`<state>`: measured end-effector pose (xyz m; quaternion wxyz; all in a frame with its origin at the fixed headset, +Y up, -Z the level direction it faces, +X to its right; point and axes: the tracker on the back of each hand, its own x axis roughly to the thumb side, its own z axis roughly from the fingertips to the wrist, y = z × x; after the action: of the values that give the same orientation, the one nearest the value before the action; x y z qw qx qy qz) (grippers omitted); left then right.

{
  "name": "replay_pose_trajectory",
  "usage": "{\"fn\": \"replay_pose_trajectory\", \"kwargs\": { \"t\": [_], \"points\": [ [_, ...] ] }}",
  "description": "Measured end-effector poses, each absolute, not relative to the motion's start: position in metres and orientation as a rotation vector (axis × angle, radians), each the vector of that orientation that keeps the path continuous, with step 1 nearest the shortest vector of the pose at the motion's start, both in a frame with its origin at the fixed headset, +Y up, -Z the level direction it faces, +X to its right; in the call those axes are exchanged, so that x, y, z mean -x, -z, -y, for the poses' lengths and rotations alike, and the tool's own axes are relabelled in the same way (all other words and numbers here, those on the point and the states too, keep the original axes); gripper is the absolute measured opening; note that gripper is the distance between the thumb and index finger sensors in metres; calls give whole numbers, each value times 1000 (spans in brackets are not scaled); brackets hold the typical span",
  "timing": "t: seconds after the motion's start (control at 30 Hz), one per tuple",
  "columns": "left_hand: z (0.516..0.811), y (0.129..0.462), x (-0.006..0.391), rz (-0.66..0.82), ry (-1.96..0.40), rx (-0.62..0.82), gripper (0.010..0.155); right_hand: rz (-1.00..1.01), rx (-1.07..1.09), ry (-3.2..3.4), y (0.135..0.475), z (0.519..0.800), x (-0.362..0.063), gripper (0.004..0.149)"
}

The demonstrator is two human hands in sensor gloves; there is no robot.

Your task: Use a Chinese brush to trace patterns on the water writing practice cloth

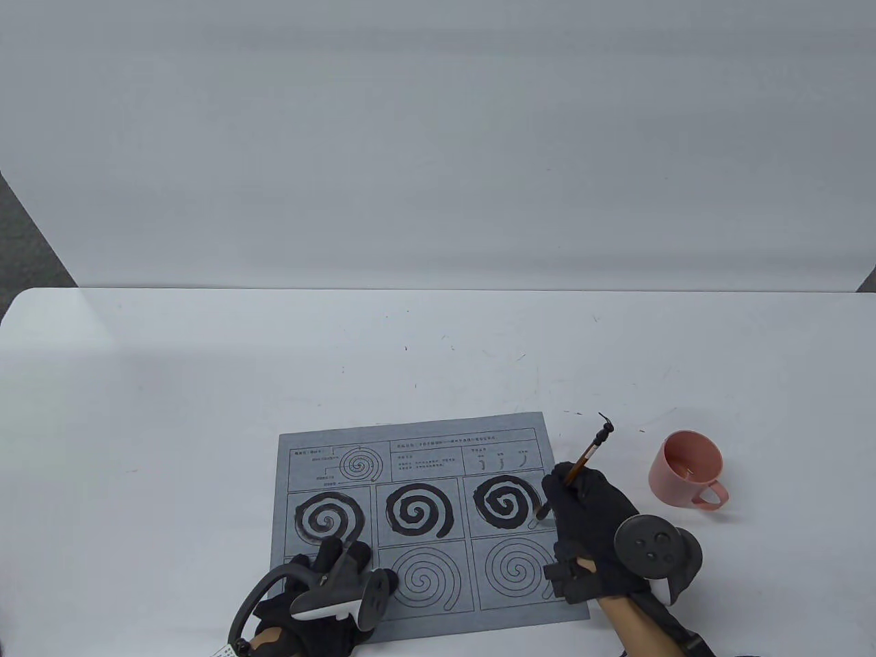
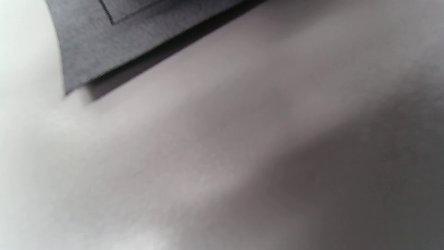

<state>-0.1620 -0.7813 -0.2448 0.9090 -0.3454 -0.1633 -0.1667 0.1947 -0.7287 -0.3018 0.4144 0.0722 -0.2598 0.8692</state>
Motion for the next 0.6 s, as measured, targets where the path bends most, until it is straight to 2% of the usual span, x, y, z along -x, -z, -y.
{"fn": "replay_pose_trajectory", "kwargs": {
  "t": [0.6],
  "points": [
    [782,245,162,337,347,711,74,658,-182,-2196,301,728,-192,39]
  ]
}}
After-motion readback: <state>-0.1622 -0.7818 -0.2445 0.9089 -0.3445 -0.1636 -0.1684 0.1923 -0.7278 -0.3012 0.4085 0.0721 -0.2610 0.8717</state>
